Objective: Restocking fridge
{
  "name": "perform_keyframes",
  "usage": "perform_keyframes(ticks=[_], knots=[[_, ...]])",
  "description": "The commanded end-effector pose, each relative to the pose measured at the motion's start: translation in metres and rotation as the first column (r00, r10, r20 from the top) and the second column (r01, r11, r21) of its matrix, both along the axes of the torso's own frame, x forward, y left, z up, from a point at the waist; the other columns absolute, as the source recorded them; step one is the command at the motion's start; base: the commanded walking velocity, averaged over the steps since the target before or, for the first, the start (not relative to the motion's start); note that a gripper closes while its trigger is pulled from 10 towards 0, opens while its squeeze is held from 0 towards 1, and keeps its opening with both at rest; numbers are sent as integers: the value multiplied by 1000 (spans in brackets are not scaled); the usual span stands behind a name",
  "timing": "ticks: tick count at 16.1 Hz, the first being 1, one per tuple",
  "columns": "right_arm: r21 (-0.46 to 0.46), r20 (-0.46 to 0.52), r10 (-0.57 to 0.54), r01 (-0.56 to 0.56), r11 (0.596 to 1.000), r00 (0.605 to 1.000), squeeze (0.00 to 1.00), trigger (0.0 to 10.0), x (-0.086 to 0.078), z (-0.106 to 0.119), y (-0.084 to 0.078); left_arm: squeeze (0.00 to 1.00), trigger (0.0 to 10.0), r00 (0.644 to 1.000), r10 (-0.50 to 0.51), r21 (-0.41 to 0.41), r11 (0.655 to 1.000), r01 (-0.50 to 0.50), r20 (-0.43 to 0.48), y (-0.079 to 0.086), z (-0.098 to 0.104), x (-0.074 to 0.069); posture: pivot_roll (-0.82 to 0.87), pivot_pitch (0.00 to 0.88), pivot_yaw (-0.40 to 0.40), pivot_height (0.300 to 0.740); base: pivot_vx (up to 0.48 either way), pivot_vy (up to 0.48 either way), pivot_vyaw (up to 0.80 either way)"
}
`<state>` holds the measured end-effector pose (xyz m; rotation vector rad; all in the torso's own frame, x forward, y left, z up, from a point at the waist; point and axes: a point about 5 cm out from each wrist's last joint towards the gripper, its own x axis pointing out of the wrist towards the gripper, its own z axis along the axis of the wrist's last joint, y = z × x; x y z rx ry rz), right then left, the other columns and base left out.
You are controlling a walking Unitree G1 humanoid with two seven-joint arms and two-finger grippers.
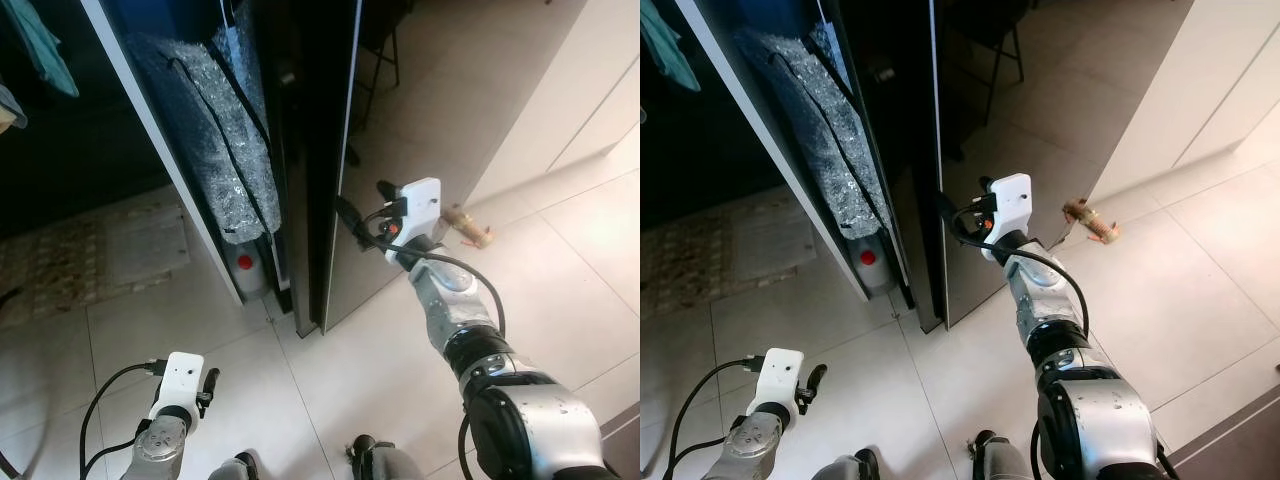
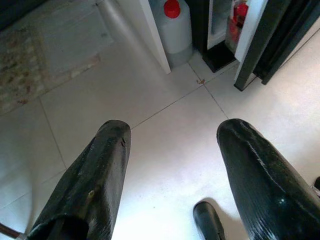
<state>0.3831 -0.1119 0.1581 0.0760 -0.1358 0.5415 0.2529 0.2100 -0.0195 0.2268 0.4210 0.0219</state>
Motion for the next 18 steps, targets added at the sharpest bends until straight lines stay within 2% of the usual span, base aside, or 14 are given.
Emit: perform_keyframes(ticks=[1,18], knots=[[-6,9,7,-6,1000,1000,0,10000,-2,-2,1,0,10000,1000,13,-17,1000,-13,-25,1,-6,-7,-49,198,11,740,255,0,0],[-38,-39,-12,11,999,999,0,10000,-16,-30,-11,0,10000,1000,14,-20,1000,-15,-19,0,-5,-5,-51,238,3,740,327,0,0]])
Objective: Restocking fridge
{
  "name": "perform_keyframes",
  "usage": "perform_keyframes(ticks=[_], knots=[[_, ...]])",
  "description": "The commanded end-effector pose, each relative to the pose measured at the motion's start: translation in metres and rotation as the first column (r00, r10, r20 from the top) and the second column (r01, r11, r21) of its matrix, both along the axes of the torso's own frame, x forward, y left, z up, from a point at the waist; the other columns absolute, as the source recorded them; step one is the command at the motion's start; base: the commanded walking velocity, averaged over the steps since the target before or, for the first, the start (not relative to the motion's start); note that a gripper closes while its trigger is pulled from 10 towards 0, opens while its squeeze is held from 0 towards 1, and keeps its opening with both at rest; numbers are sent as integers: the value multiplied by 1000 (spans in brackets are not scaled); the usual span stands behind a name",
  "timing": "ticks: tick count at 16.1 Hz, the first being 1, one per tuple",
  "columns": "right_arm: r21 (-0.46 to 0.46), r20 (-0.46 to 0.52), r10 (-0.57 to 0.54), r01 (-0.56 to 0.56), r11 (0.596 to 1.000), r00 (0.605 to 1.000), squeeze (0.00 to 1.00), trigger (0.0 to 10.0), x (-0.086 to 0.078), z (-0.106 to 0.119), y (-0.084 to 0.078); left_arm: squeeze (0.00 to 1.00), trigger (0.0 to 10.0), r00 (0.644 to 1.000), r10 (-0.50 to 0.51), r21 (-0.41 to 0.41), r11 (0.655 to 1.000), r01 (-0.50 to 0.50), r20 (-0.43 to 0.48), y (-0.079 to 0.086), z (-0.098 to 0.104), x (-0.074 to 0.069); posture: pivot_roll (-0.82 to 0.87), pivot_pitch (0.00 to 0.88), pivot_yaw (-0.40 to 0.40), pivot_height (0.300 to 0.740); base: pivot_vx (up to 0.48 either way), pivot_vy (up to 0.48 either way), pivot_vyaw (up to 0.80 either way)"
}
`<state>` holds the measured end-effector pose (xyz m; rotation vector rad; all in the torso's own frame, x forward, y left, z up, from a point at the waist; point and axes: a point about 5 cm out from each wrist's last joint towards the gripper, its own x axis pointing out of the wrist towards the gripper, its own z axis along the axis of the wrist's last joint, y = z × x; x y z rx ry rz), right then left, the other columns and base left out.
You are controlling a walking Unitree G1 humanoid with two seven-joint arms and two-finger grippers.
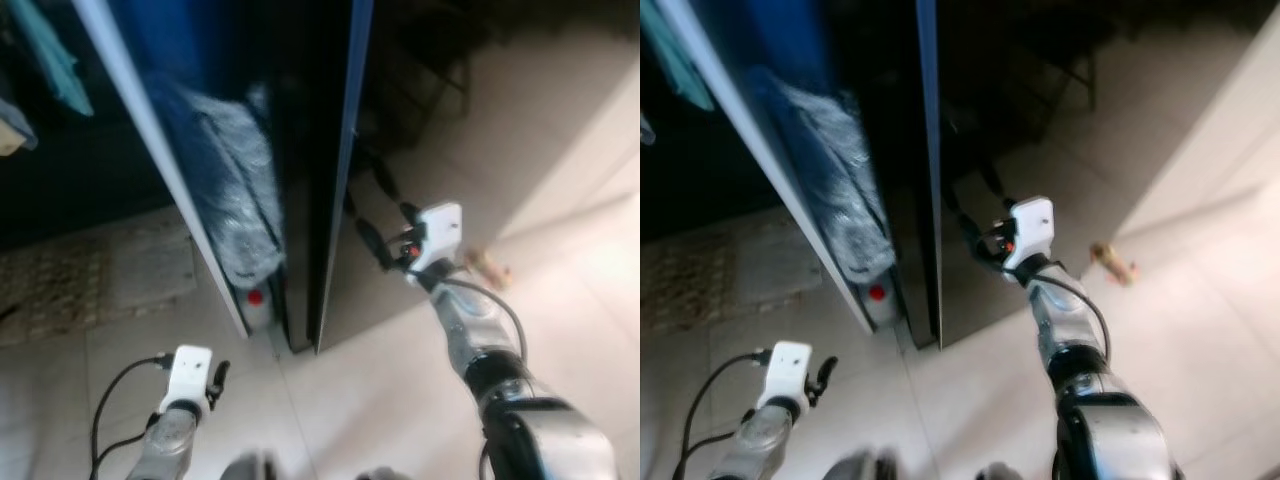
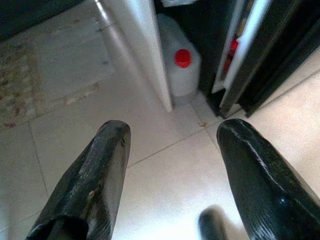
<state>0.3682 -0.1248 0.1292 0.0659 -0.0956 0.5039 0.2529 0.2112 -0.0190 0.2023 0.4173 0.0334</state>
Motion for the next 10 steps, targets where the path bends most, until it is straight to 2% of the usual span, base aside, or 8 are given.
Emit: perform_keyframes(ticks=[1,10], knots=[[-19,-3,26,-26,999,1000,0,10000,-2,-2,1,0,10000,1000,-1,1,1000,1,-25,-1,-5,-5,-51,238,3,740,341,0,0],[-24,-12,14,-15,1000,1000,0,10000,-5,-6,-5,0,10000,1000,5,1,1000,-5,-26,-2,-6,-6,-55,237,-5,740,338,0,0]])
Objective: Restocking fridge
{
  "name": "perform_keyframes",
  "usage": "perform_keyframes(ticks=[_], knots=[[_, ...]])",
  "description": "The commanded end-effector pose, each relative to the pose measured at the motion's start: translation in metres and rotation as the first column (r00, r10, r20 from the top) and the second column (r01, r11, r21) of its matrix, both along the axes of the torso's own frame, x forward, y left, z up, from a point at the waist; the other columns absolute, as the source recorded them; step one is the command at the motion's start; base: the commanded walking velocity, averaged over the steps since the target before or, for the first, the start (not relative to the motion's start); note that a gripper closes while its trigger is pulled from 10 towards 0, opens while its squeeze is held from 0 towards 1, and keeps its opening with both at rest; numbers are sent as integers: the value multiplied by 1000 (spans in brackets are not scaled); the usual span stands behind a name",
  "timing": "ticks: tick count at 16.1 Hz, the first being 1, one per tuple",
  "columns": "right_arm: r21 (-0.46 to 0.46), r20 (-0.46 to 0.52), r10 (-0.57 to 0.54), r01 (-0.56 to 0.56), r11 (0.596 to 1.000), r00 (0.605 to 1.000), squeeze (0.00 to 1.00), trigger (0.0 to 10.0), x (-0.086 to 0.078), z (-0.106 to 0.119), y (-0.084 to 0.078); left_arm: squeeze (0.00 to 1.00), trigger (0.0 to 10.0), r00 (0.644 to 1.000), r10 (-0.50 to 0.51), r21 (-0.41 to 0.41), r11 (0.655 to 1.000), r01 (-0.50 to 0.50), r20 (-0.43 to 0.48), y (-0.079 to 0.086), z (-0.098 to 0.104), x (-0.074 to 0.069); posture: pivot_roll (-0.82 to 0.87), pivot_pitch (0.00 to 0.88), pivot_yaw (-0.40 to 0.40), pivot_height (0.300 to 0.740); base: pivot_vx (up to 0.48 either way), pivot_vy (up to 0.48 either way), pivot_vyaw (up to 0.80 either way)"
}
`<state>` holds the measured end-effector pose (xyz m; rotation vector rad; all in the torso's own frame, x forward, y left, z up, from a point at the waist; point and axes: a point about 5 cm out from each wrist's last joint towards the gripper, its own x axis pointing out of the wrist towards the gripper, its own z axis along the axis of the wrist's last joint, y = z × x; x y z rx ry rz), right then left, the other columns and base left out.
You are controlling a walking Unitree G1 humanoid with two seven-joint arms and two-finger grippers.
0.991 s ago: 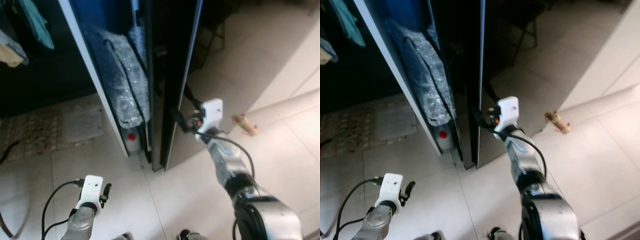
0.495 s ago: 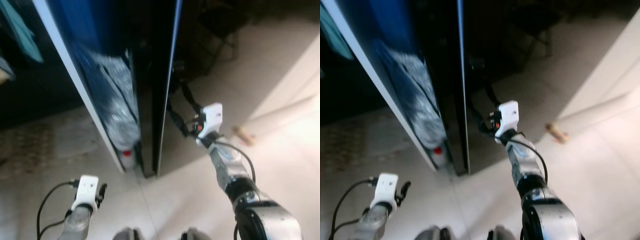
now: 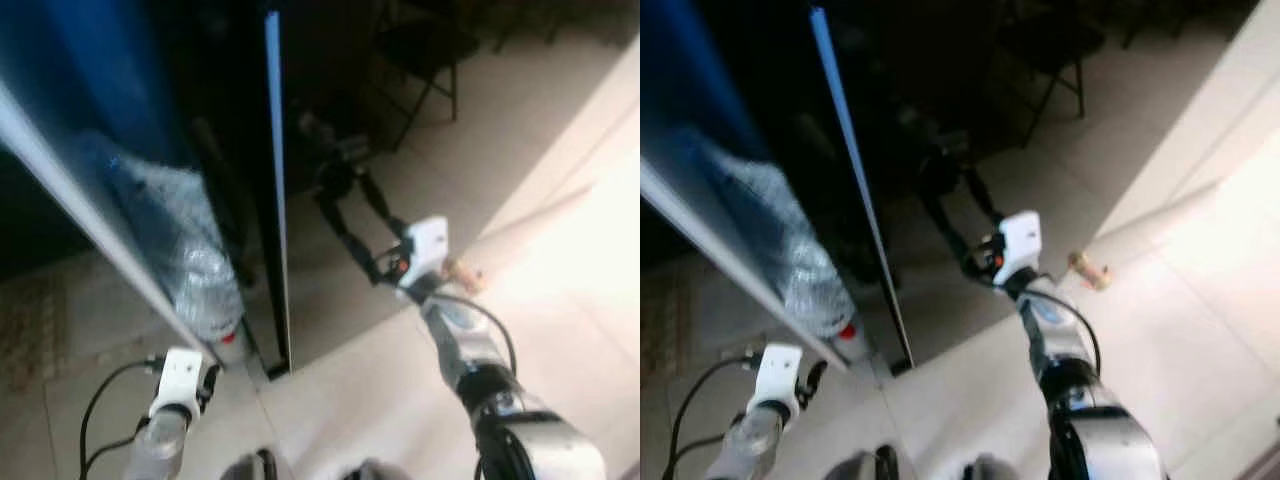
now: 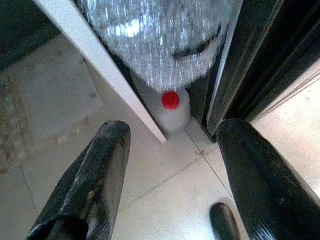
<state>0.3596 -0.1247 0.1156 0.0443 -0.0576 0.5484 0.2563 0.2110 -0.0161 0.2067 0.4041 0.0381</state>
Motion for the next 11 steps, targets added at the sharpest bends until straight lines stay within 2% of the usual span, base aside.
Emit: perform_keyframes(ticks=[1,11], knots=[[8,16,-29,29,1000,999,0,10000,4,7,-5,0,10000,999,3,-4,1000,-3,-40,-2,-9,-10,-55,236,-5,740,337,0,0],[15,15,-19,19,1000,1000,0,10000,5,9,1,0,10000,999,5,1,1000,-5,-38,-1,-9,-10,-50,232,-3,740,336,0,0]])
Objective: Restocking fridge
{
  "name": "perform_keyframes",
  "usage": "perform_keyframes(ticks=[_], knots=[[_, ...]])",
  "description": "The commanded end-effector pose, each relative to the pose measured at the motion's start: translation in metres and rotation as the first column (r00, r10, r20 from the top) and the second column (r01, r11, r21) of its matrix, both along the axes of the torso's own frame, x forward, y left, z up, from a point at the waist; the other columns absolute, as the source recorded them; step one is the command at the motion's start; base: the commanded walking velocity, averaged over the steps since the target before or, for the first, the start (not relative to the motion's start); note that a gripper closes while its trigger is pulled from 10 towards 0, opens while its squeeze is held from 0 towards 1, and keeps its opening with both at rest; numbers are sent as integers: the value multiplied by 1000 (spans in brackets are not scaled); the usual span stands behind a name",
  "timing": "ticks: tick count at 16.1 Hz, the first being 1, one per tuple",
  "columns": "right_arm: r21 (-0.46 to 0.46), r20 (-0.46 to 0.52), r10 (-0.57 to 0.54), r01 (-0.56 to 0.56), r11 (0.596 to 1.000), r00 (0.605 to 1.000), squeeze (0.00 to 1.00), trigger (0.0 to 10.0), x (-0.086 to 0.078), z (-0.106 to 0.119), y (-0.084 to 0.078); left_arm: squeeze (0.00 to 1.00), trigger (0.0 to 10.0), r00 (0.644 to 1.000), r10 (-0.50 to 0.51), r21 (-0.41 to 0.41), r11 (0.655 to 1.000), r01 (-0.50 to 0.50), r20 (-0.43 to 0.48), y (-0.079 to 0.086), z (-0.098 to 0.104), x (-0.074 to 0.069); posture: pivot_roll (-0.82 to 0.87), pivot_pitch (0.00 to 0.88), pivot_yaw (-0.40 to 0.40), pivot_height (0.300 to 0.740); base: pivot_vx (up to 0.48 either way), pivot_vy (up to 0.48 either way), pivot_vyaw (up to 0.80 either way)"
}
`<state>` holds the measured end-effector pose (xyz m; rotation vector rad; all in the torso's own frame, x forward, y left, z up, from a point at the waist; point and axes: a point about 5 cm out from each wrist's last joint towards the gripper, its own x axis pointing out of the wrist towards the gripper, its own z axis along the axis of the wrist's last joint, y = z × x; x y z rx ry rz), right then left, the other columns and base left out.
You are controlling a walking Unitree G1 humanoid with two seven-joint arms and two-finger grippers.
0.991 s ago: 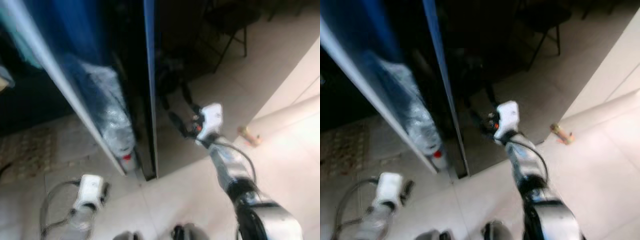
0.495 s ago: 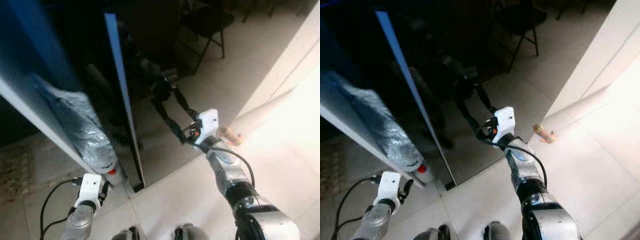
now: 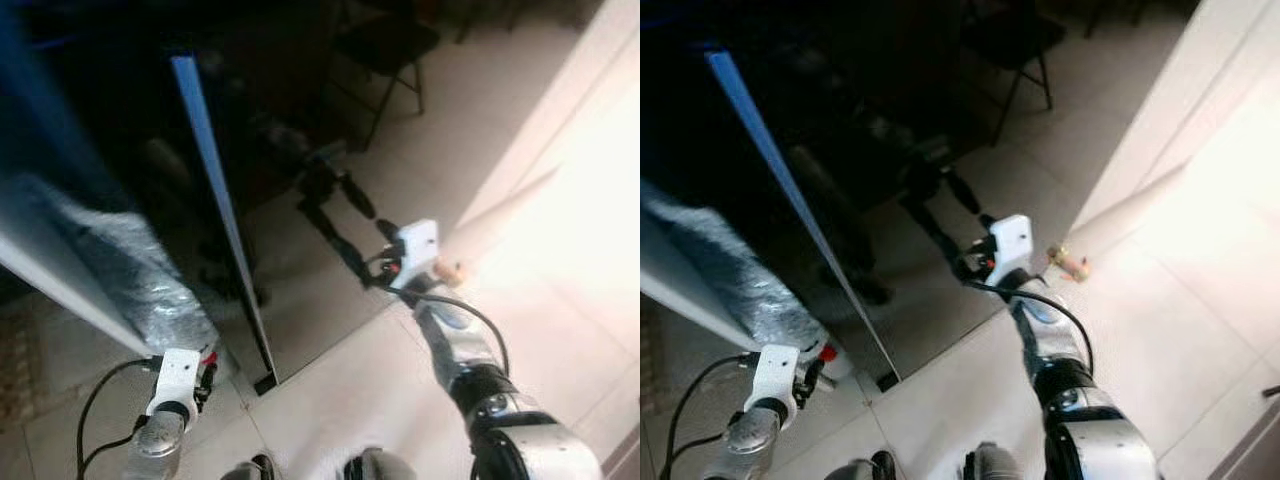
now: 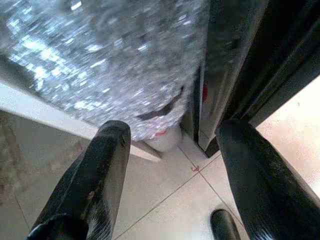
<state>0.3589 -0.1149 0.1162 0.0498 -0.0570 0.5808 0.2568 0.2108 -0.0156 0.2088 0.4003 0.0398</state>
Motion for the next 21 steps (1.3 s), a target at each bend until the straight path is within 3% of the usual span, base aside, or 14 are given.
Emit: perform_keyframes(ticks=[1,6,9,11,13,14,15,17,18,20,21], knots=[[11,16,-51,51,999,999,0,10000,5,9,-8,0,10000,999,4,-1,1000,-4,-42,-1,-10,-11,-50,232,-3,740,341,0,0],[23,-13,-97,97,995,995,0,10000,2,-1,-16,0,10000,999,2,0,1000,-2,-43,-1,-10,-11,-49,221,-8,740,325,0,0],[23,-103,-202,206,978,974,0,10000,-16,-33,-38,0,10000,998,7,0,1000,-7,-60,-1,-15,-18,-46,218,-11,740,0,0,0],[-12,-193,-328,332,943,925,0,10000,-42,-66,-62,0,10000,996,18,7,1000,-18,-86,3,-19,-25,-51,224,-11,740,0,0,0],[-92,-306,-463,459,884,832,0,10000,-71,-101,-87,0,10000,994,26,9,1000,-25,-109,5,-22,-28,-56,229,-10,740,0,0,0],[-109,-326,-490,483,869,808,0,10000,-77,-107,-91,0,10000,993,27,8,1000,-26,-113,5,-23,-29,-57,230,-9,740,0,0,0],[-136,-381,-548,541,830,745,0,10000,-89,-120,-102,0,10000,992,27,8,1000,-26,-121,5,-24,-30,-58,231,-8,740,0,0,0],[-243,-524,-643,625,742,559,0,10000,-128,-153,-121,0,10000,986,21,-7,1000,-22,-168,6,-28,-33,-53,232,-3,740,0,0,0],[-281,-595,-632,609,742,496,0,10000,-146,-168,-120,0,10000,982,28,-14,999,-31,-185,9,-29,-34,-52,233,-1,740,0,0,0],[-351,-673,-609,543,763,420,0,10000,-174,-188,-112,0,10000,970,51,-33,998,-61,-236,16,-32,-36,-42,233,8,740,0,0,0],[-375,-695,-615,541,753,374,0,10000,-185,-194,-112,0,10000,962,52,-37,997,-64,-269,18,-34,-38,-43,233,13,740,0,0,0]])
